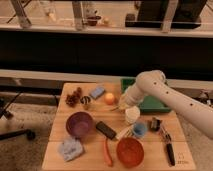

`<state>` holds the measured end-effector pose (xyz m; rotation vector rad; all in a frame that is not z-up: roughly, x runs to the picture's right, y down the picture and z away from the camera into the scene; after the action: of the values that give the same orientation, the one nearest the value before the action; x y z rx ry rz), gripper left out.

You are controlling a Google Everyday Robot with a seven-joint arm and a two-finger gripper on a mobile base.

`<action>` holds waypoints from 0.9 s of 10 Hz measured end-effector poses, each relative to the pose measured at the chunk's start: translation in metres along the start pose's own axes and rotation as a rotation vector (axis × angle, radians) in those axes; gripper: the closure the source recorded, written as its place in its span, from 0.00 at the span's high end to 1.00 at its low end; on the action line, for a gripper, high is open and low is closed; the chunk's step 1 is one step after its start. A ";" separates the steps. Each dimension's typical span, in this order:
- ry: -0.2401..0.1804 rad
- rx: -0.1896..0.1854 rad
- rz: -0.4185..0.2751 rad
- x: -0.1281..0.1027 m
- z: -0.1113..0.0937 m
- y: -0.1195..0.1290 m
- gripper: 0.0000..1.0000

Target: Place fork in paper cup

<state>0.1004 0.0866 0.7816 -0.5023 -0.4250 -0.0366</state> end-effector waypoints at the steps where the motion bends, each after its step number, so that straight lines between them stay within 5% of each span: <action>1: -0.002 0.000 0.001 0.001 -0.001 0.000 0.00; 9: -0.041 -0.012 0.044 0.022 -0.004 0.009 0.00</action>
<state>0.1237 0.0937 0.7832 -0.5244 -0.4537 0.0134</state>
